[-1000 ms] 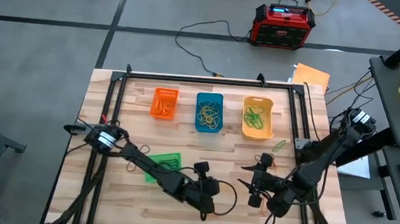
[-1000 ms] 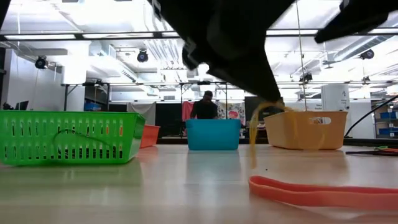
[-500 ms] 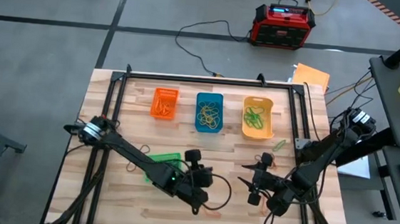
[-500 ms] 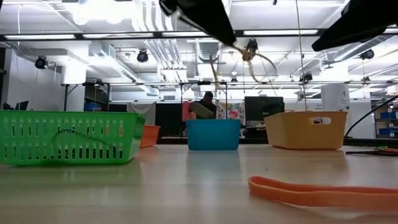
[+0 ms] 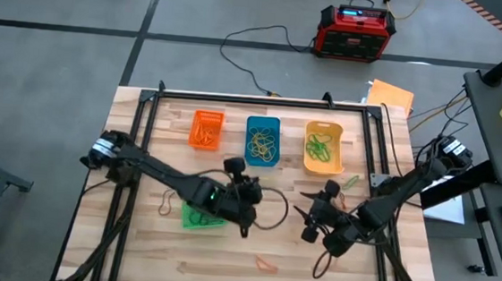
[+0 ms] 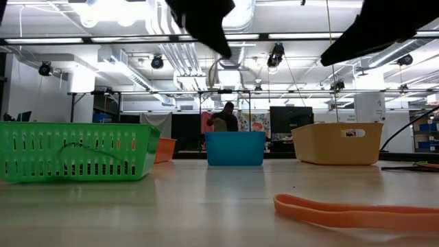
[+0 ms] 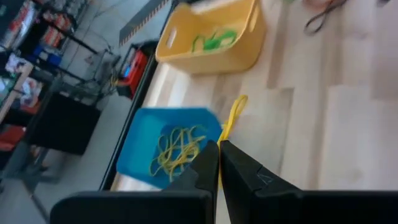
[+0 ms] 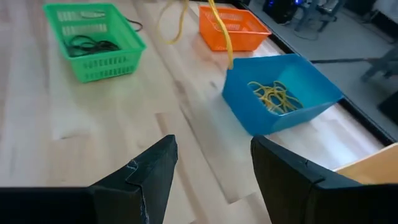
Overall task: Sort rubber bands into baskets
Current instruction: Put the yellow rubberband into the blue bin
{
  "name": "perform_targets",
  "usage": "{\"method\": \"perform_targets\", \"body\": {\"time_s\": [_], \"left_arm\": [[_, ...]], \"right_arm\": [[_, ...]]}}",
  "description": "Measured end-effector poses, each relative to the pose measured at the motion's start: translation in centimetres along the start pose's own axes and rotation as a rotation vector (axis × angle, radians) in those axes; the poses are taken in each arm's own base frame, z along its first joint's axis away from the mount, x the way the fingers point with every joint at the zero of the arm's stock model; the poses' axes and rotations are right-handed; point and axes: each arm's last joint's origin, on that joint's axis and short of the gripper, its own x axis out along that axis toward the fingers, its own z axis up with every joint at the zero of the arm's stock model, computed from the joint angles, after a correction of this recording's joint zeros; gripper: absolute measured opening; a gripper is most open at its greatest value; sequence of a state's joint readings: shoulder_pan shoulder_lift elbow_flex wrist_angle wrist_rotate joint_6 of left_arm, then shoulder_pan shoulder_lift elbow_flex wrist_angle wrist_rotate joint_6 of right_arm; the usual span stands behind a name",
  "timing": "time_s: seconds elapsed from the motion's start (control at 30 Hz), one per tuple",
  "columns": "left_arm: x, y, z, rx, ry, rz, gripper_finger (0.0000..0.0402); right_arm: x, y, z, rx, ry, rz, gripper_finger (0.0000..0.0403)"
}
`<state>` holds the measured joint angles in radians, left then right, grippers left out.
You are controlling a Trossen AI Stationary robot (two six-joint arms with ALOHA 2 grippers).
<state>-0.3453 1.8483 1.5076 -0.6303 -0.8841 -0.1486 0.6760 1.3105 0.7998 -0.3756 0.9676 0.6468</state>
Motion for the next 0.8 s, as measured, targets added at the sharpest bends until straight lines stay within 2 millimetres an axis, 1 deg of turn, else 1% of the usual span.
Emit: {"method": "perform_targets", "body": {"time_s": [0.17,0.27,0.37,0.43,0.57,0.63,0.7,0.8], "left_arm": [[2.5,2.7,-1.4,0.006,0.06,0.031,0.0],[4.4,4.8,-1.9,-0.002,0.046,-0.027,0.0],[6.5,7.6,-2.4,-0.028,-0.029,-0.138,0.0],[8.2,9.8,-3.0,-0.072,-0.064,-0.196,0.0],[11.5,13.8,-4.6,-0.183,-0.077,-0.278,0.0],[12.8,15.5,-5.0,-0.245,-0.077,-0.291,0.0],[14.1,16.6,-5.4,-0.295,-0.05,-0.269,0.0],[15.6,17.1,-6.2,-0.307,0.014,-0.257,0.0]], "right_arm": [[1.2,-1.3,0.9,-0.031,0.008,-0.056,0.0201],[2.2,-2.4,1.6,-0.051,0.018,-0.102,0.0201],[3.2,-3.6,2.4,-0.068,0.032,-0.153,0.0201],[3.9,-4.6,2.8,-0.08,0.047,-0.182,0.0201],[5.1,-6.5,3.4,-0.051,0.085,-0.202,0.0201],[5.5,-7.2,3.6,-0.045,0.102,-0.205,0.0201],[5.9,-7.9,3.7,-0.034,0.115,-0.215,0.0201],[6.3,-8.6,3.8,-0.022,0.133,-0.212,0.0201]]}}
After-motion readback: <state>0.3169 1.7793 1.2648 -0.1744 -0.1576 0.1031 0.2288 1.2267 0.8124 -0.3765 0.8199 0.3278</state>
